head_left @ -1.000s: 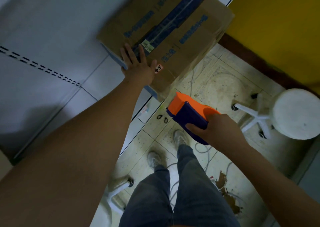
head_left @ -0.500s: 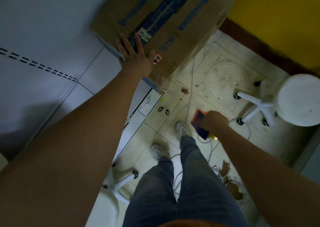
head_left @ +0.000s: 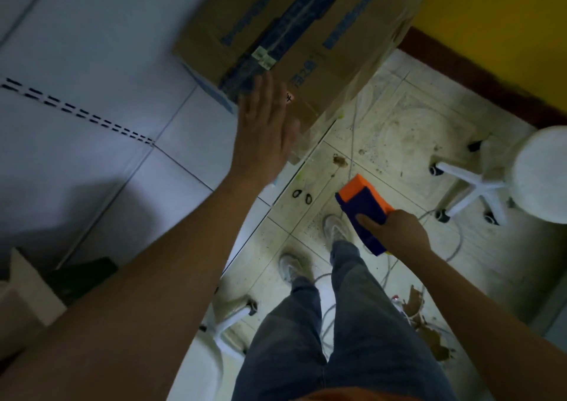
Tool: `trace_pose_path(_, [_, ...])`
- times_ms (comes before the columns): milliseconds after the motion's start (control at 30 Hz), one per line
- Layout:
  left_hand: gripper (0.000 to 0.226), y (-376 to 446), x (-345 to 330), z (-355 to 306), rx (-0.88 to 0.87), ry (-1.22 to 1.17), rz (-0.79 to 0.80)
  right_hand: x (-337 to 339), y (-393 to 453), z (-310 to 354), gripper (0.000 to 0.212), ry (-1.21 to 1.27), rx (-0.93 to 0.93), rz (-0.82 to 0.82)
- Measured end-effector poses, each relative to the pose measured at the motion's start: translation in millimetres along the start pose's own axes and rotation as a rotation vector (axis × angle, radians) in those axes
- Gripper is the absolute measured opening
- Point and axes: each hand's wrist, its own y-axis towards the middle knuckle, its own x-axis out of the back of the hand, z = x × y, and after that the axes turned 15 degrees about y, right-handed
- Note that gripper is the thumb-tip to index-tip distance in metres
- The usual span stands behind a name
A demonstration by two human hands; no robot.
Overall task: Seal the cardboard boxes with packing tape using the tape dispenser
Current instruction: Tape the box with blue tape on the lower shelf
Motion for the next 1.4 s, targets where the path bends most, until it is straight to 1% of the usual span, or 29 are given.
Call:
trace_pose_path(33, [0.064, -6.7, -5.2, -4.9, -0.085, 0.035, -0.007, 1.2, 0.8, 6.1, 0.052, 0.008, 0.024, -0.006])
trace_pose_path(67, [0.063, -10.5, -11.0, -8.2, -0.128, 0.085, -0.012, 1.4, 2.5, 10.3, 0.051, 0.012, 0.045, -0.006])
trace_pose_path(100, [0.062, -12.0, -15.6, -9.5, -0.131, 0.129, -0.009, 1.8, 3.9, 13.9, 0.050, 0.020, 0.062, -0.003])
trace_pose_path(333, [0.072, -4.3, -29.7, -12.3, -0.078, 0.229, -0.071, 8.0, 1.7, 25.6, 0.049, 0.081, 0.087, -0.014])
trace_pose_path(433, [0.072, 3.7, -30.0, -13.8, -0.047, 0.222, -0.086, 10.2, -1.1, 26.7, 0.047, 0.092, 0.103, -0.009])
trace_pose_path(500, [0.073, 10.8, -24.9, -13.1, 0.009, 0.191, -0.056, 14.0, -6.0, 29.3, 0.047, 0.109, 0.118, -0.019])
trace_pose_path(567, [0.077, 17.3, -17.6, -10.9, 0.059, 0.098, -0.002, 20.6, -13.8, 33.3, 0.047, 0.137, 0.134, -0.031])
trace_pose_path(633, [0.086, 22.6, -8.9, -5.7, 0.027, -0.009, 0.096, 30.3, -24.5, 38.1, 0.048, 0.170, 0.153, -0.035])
trace_pose_path(667, [0.088, 25.1, -2.0, -2.3, 0.015, -0.088, 0.145, 35.7, -31.0, 41.1, 0.049, 0.184, 0.165, -0.036])
trace_pose_path(700, [0.086, 26.7, 9.4, 0.4, 0.046, -0.231, 0.192, 41.6, -38.7, 45.2, 0.048, 0.200, 0.180, -0.039])
trace_pose_path(767, [0.076, 21.6, 43.6, 1.1, 0.228, -0.577, 0.214, 52.3, -54.0, 53.5, 0.048, 0.240, 0.222, -0.060])
trace_pose_path(833, [0.064, 0.5, 78.6, -1.8, 0.391, -0.790, 0.172, 62.2, -72.0, 63.7, 0.049, 0.280, 0.268, -0.073])
trace_pose_path(900, [0.052, -34.8, 109.3, -10.2, 0.431, -0.944, 0.159, 69.8, -89.9, 74.1, 0.046, 0.327, 0.313, -0.060])
trace_pose_path(1000, [0.041, -88.2, 137.3, -17.7, 0.410, -1.112, 0.149, 78.3, -119.7, 89.6, 0.047, 0.402, 0.374, -0.036])
trace_pose_path(1067, [0.033, -115.0, 155.2, -17.0, 0.393, -1.221, 0.140, 81.9, -139.4, 97.1, 0.043, 0.414, 0.420, -0.016])
trace_pose_path(1133, [0.019, -130.6, 181.1, -12.6, 0.371, -1.326, 0.146, 82.9, -157.9, 103.2, 0.039, 0.413, 0.460, 0.018])
trace_pose_path(1233, [0.015, -148.4, 215.2, 1.9, 0.251, -1.428, 0.255, 82.6, -183.3, 108.3, 0.035, 0.398, 0.510, 0.053])
trace_pose_path(1267, [0.022, -154.2, 220.3, 8.3, 0.226, -1.437, 0.295, 82.2, -191.6, 109.4, 0.034, 0.395, 0.534, 0.061])
trace_pose_path(1333, [0.044, -170.2, 226.8, 20.3, 0.217, -1.458, 0.333, 80.6, -207.0, 112.1, 0.033, 0.411, 0.583, 0.081])
trace_pose_path(1400, [0.050, -185.2, 229.8, 29.8, 0.228, -1.482, 0.313, 79.4, -220.4, 116.4, 0.033, 0.397, 0.646, 0.098])
